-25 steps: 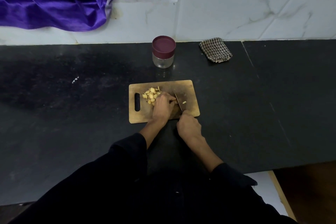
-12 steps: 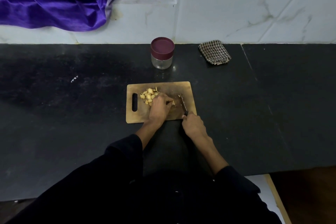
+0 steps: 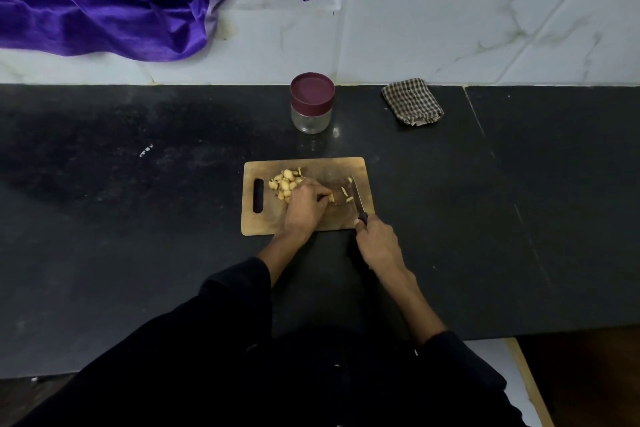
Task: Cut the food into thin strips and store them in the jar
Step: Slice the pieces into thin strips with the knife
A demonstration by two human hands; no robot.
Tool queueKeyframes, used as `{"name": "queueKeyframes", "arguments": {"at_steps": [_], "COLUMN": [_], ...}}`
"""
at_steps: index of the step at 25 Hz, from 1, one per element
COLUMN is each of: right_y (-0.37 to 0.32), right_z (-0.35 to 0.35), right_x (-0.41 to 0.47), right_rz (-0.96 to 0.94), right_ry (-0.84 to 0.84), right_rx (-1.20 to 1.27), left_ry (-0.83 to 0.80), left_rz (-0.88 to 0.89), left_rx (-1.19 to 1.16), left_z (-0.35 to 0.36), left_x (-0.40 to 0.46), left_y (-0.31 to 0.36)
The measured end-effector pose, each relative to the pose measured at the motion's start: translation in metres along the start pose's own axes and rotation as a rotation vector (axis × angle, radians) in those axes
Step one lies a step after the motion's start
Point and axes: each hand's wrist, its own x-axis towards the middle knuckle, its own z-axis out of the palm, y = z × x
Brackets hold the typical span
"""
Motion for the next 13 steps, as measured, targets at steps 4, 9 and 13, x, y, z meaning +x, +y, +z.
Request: {"name": "queueKeyframes", "arguments": {"at_steps": [4,9,13], "right_y": [0.004,0.013,0.019], "right_z": [-0.001,-0.015,-0.016], "right_x": [-0.001,-0.004,-0.003], "right_rz": [0.079,0.251,0.282], "right_ry": [-0.046,-0.226,-0.228], "right_rx": [0.116,0.765,0.798], "left_ry": [-0.008,-0.016,-0.018], "left_rz": [0.010,0.019,0.015], "left_rx": [0.012,0.029,0.028], "left_z": [0.000,-0.001,0.000], "left_x": [-0.001,0.000,0.001], "left_y": [-0.001,-0.002,-0.003]}}
